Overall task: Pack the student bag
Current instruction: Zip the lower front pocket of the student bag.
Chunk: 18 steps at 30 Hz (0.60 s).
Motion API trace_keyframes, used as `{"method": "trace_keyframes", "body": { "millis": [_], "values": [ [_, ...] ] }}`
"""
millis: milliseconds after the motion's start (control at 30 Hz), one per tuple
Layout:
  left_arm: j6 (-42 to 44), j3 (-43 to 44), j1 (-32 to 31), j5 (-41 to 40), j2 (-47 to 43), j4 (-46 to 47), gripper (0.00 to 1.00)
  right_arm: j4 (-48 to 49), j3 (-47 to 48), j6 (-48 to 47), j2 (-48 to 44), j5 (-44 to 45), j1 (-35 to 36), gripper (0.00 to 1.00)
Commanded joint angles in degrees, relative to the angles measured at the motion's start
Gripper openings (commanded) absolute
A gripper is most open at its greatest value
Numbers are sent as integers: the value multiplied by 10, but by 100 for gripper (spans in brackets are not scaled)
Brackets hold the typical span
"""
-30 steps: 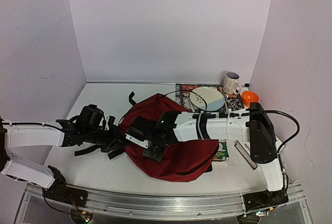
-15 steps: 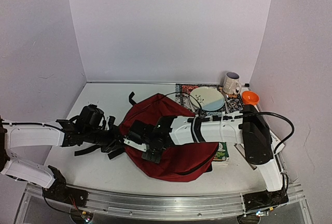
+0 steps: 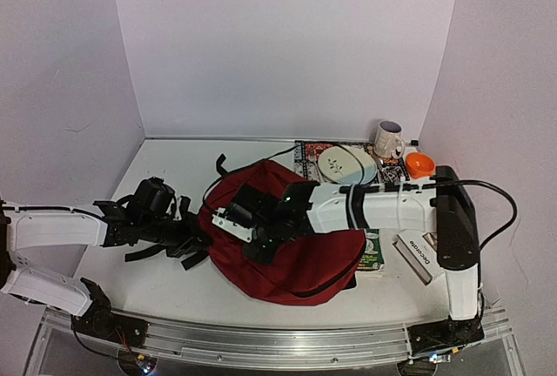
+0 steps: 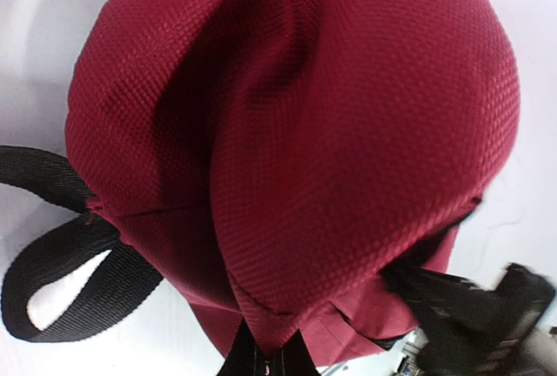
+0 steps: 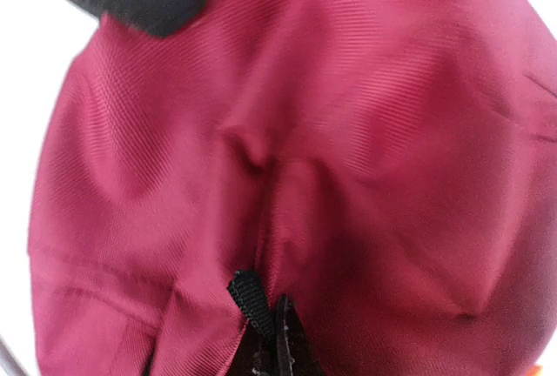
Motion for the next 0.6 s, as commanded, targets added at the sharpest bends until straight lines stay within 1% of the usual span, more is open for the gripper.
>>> {"method": "trace_keyframes", "body": {
  "millis": [0,100,200,333,500,567],
  "values": [
    [19,-3,-1,-42,-4,-2,0,27,-28,46,-75,-62,-32,2],
    [24,-7,-1,-56,2,-5,0,51,-53,67,-93,-111,-49,4],
    [30,-7,-1,-56,7,-7,0,76,-71,100,-98,-138,-60,5],
    [40,1,-1,-43,13,-7,0,92,-71,124,-82,-153,-64,10],
    [44,10,-2,-29,5,-7,0,99,-52,143,-47,-159,-64,10],
    [45,11,-1,-26,1,-7,0,104,-47,148,-40,-155,-64,12]
  ]
}}
